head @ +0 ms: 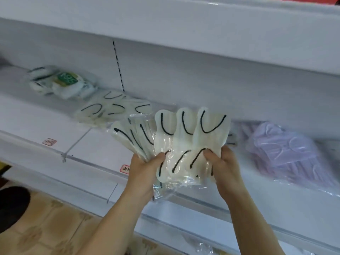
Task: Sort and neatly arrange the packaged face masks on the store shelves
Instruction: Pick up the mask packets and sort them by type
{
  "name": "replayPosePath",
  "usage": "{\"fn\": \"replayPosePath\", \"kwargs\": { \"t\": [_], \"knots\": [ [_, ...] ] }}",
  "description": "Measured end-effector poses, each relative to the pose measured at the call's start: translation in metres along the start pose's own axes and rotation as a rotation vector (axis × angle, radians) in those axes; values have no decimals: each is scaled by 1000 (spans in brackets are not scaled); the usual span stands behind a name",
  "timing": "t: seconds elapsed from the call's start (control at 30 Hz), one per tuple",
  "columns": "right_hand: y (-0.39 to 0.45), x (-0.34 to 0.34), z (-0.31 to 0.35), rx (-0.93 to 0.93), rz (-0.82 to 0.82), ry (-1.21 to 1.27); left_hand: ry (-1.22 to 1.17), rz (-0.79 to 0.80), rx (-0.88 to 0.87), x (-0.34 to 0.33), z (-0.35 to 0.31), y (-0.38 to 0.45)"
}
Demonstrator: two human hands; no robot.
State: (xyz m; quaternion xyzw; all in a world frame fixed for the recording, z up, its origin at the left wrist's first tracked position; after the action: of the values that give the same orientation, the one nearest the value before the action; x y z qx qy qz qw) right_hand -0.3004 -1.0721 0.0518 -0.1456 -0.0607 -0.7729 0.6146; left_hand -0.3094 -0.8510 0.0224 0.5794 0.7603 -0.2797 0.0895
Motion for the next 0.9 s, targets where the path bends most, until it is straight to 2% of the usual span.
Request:
{"fn": "replayPosePath", "kwargs": {
  "t": [0.1,0.2,0.37,0.5,0.6,0.8,0.9],
  "knots": [
    [-3,-60,12,-4,73,-52,36,65,19,23,-22,17],
    [-2,-109,20,-10,33,-74,14,90,38,56,-42,37],
    [5,-154,31,-38,-110,-61,-84,-84,69,139,-80,72],
    [15,-214,58,-41,27,39,-127,-167,44,204,-120,88],
    [35,-249,75,-17,62,81,-150,-197,41,237,-135,91],
    [104,-309,106,33,115,-98,-197,-248,79,275,-152,93],
    [137,-321,128,71,10,-309,-238,-242,68,281,-160,95]
  ]
}}
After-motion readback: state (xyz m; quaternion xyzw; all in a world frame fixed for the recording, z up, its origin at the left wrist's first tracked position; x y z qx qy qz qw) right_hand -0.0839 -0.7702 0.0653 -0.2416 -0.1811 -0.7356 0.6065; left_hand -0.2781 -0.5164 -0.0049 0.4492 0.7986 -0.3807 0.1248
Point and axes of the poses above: each hand's wrist, its own y-axis towards the middle knuckle, its own x-axis out of the back of the hand, z = x × y, the point moved 8 cm from there along y, towards the middle knuckle, and after that the axes turned 13 degrees about -y, right-handed, at the moved point
